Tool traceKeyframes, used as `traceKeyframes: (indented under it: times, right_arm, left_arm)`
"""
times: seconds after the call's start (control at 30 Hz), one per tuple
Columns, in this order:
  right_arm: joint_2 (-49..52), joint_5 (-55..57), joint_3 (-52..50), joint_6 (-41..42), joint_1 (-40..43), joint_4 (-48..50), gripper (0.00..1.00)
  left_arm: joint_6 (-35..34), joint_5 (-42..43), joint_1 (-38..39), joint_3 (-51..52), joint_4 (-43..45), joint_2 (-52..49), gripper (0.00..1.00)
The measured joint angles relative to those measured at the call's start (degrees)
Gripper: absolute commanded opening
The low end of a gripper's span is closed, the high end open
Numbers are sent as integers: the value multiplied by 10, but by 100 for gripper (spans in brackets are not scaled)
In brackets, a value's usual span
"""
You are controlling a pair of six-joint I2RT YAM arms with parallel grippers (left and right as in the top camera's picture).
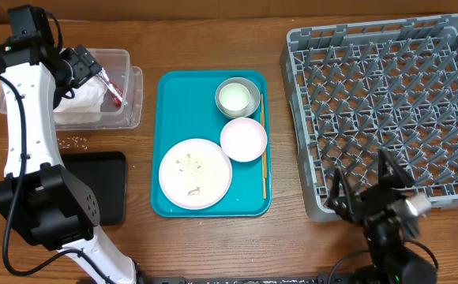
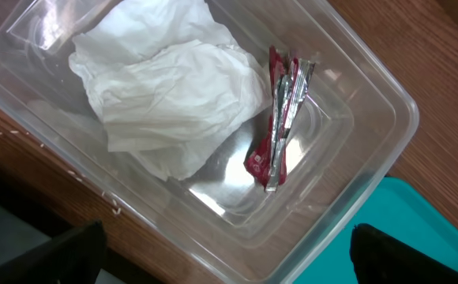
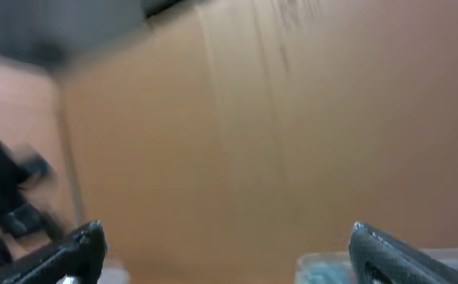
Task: Sort waste into correct bins and load items into the dishwasher
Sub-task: 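Reach the right gripper to the white cup in the grey bowl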
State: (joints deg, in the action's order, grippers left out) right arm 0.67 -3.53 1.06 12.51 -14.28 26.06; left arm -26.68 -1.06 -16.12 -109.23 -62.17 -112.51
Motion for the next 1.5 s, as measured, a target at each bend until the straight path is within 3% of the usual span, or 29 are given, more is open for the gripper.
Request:
traceKeyframes:
  times: [0.3,0.47,0.63,0.87,1.23,1.33,1.5]
  right_arm:
    - [-1,69,0,60,0,250,100]
    - [9,107,17,66,0,255,100]
    - [89,116,106,66,0,231,100]
    - [330,2,342,-5,0,-13,100]
    - [811,-193,884,-36,-15,-638,100]
    - [900,-228,976,-35,-36,-714,100]
    - [987,-313,1017,-30,-69,-702,100]
  left_arm:
    - [0,0,0,0,0,0,100]
    - [0,0,0,0,0,0,100]
    - [0,0,0,0,0,0,100]
    - [0,1,0,0,0,0,100]
    - [0,3,0,0,0,0,100]
    - [0,4,0,0,0,0,100]
    - [0,4,0,0,0,0,100]
